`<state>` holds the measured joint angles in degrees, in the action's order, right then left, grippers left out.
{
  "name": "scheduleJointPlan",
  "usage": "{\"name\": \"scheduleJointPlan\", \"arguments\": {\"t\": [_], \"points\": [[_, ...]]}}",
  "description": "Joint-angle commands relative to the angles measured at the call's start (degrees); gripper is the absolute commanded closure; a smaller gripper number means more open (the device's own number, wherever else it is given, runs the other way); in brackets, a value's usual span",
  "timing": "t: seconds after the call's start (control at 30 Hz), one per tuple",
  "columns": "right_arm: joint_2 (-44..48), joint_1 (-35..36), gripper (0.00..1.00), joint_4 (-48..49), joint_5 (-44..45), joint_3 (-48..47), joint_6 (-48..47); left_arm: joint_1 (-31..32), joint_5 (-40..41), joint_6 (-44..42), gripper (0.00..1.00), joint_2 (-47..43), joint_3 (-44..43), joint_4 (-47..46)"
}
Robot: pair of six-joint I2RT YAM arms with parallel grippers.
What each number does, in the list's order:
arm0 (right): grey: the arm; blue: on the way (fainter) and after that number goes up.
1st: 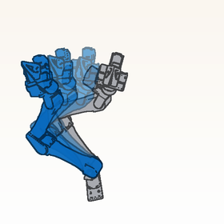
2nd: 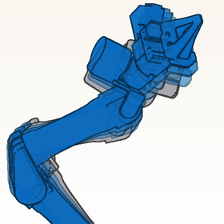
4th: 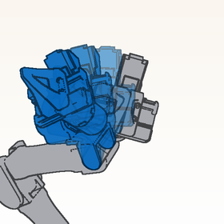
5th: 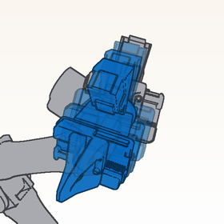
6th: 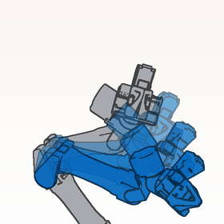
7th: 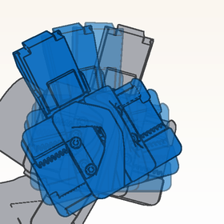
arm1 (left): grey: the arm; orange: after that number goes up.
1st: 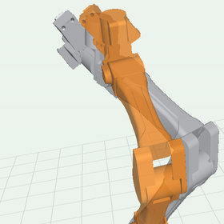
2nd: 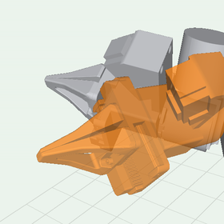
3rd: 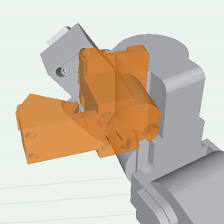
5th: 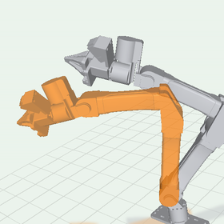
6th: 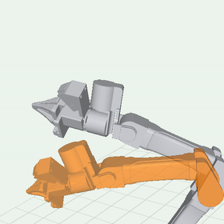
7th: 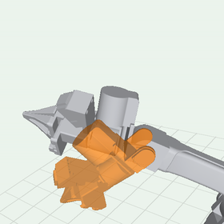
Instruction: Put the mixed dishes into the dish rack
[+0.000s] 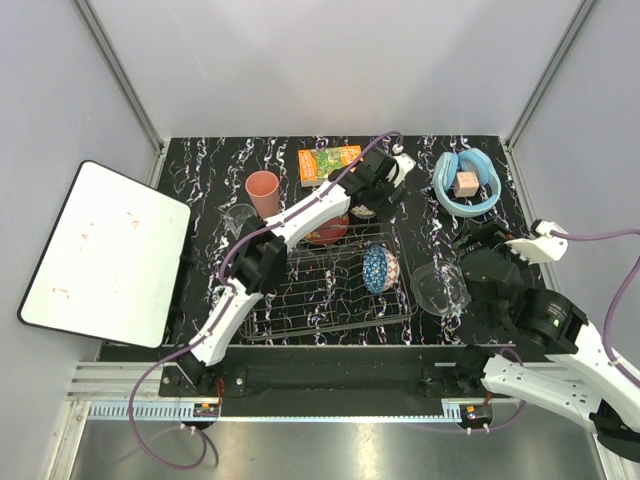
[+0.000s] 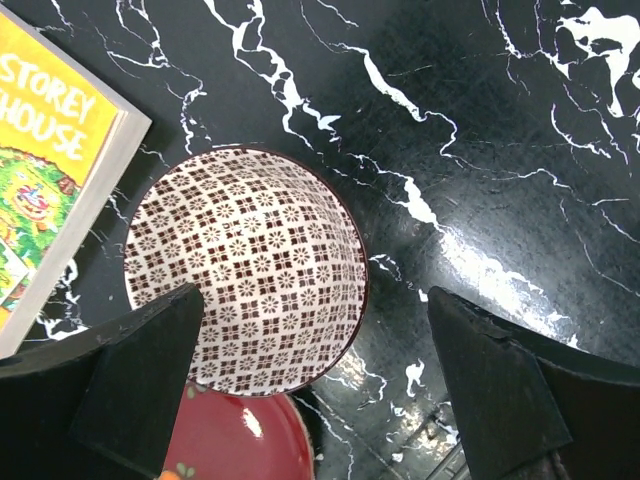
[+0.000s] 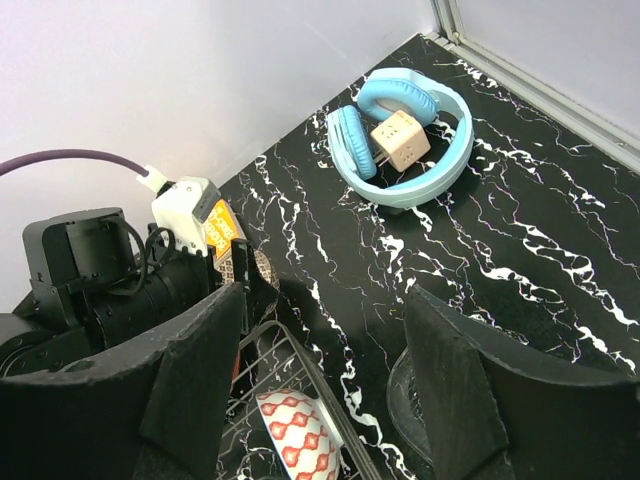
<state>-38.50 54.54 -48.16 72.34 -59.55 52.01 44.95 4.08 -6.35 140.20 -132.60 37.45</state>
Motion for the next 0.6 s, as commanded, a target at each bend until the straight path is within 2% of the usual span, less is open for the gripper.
{"name": "scheduleJointPlan", "arguments": {"t": [0.0,0.13,0.37,0.47,0.57], "points": [[0.45,-0.49,0.28,1.23,0.44,0.66,0.11,1.02,-0.21,1.51,0.01,1.13,1.28,-2.03],[0.44,-0.49,0.28,1.23,0.44,0.49,0.28,1.11,-0.47,2.22,0.02,2.00,2.34,-2.29],[1.15,-0.49,0.30,1.32,0.53,1.10,0.20,1.28,-1.18,3.27,0.11,4.20,2.08,-2.73],[1.15,-0.40,0.31,1.32,0.44,1.54,0.20,1.28,-0.82,3.54,0.17,4.55,1.64,-3.17],[1.32,-0.40,0.32,1.32,0.52,1.98,0.37,1.28,-1.00,3.89,0.32,4.29,1.81,-3.61]]}}
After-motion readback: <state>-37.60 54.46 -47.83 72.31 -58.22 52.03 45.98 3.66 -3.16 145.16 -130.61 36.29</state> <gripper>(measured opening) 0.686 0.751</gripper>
